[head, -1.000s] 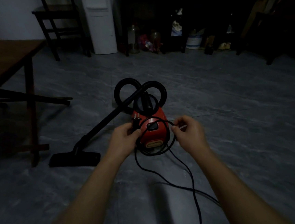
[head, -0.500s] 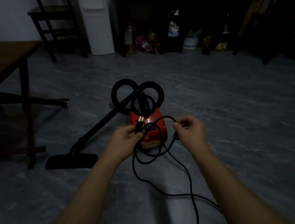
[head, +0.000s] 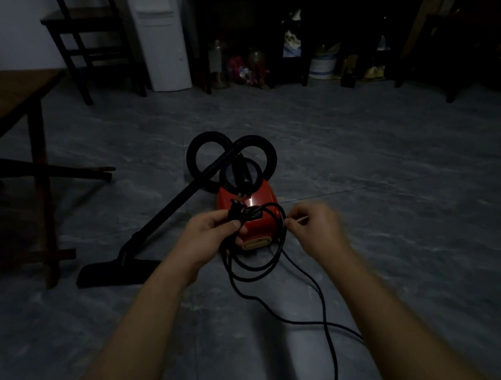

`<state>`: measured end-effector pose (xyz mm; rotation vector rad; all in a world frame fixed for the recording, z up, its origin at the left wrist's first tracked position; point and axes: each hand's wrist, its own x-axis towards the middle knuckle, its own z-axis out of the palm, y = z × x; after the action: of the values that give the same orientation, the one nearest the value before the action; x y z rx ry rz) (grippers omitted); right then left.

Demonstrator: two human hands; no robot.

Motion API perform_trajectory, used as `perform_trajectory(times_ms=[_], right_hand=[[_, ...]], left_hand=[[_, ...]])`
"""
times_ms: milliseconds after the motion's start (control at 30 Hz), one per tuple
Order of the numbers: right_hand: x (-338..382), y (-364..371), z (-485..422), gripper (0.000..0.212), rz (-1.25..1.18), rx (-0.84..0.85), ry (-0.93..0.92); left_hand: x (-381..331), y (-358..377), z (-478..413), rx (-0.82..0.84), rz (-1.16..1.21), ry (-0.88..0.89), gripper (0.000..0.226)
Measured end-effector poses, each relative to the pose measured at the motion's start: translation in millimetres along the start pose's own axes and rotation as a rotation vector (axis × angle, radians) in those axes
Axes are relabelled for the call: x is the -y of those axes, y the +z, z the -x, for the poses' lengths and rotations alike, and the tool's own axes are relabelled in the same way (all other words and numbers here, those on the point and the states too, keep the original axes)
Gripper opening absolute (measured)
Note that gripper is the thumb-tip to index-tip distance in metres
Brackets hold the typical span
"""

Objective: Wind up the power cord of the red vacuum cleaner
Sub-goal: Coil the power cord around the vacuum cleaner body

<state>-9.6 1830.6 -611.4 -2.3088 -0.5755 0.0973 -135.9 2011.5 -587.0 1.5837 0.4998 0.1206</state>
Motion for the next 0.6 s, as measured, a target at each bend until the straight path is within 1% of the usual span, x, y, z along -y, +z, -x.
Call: perform_trajectory(times_ms=[167, 267, 367, 467, 533, 600], right_hand=[[3, -2, -1, 0.014, -0.063, 0.065, 0.018], [5, 0, -2, 0.018, -0.263, 0.12, 0.042], [9, -2, -1, 0.012, -0.41, 0.189, 0.074], [8, -3, 0, 0.01, -0.49, 0.201, 0.094], [6, -4, -1, 0.006, -0.497, 0.191, 0.104], [5, -5, -2, 0.015, -0.476, 0.185, 0.117]], left_hand=[[-5, 0, 0, 0.041, 0.108, -0.038, 0.018], [-7, -2, 0, 0.055, 0.204, -0.051, 0.018], [-9, -3, 0, 0.036, 0.289, -0.055, 0.018], [-7, -3, -1, -0.032, 0.252, -0.036, 0.018], [-4, -3, -1, -0.081, 0.166, -0.015, 0.018], [-2, -2, -1, -0.123, 0.065, 0.014, 0.017]])
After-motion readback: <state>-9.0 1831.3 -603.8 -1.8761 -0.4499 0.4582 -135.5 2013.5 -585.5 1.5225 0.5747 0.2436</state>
